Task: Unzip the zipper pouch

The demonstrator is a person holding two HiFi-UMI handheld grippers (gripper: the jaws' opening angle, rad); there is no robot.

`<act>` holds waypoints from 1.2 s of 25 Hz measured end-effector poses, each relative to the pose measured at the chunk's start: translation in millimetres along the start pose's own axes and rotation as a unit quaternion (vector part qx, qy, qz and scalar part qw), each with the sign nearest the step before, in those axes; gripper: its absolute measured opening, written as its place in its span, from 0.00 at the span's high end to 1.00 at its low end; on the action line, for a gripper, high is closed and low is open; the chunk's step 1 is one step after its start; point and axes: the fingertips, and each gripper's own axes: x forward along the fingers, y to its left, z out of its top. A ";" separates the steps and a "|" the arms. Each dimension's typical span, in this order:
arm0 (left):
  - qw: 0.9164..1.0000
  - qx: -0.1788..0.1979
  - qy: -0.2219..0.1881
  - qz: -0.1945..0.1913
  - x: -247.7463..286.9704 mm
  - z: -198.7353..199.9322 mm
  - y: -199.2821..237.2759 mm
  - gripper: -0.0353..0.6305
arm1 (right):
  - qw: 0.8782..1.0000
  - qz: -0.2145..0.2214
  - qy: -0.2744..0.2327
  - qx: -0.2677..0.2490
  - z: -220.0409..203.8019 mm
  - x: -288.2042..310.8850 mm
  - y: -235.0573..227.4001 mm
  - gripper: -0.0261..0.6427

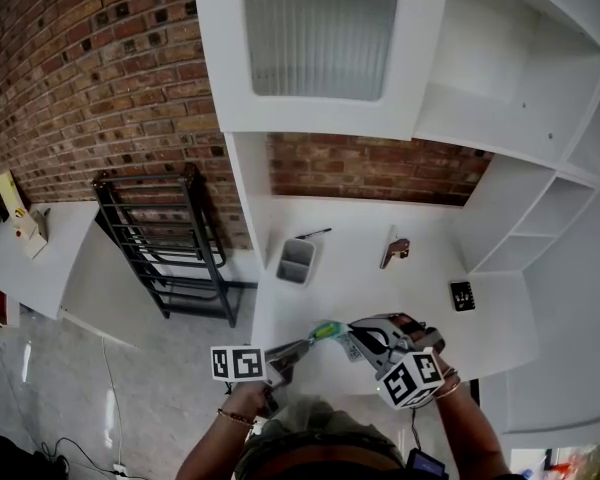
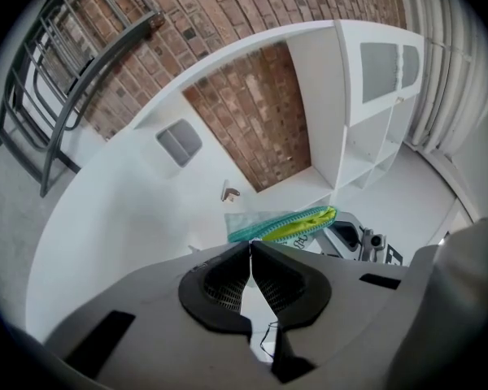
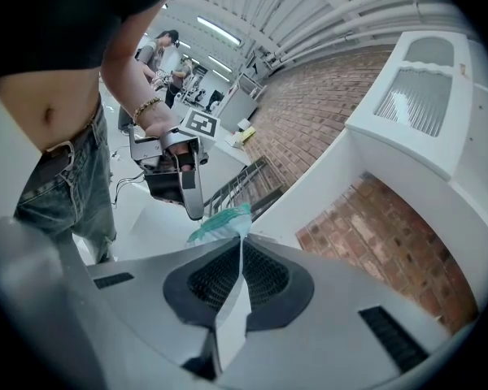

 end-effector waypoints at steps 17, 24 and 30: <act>0.999 -0.006 -0.026 0.036 12.6 -22.8 10.2 0.94 | 0.999 -0.017 -0.001 0.041 -40.3 -32.3 -6.0 0.95; 0.998 0.017 -0.027 0.047 15.3 -25.9 3.2 0.94 | 0.998 -0.025 -0.001 0.062 -45.4 -45.2 -10.7 0.95; 0.998 0.018 -0.034 0.049 10.4 -27.8 5.0 0.93 | 0.996 -0.031 -0.003 0.087 -49.6 -51.6 -10.3 0.95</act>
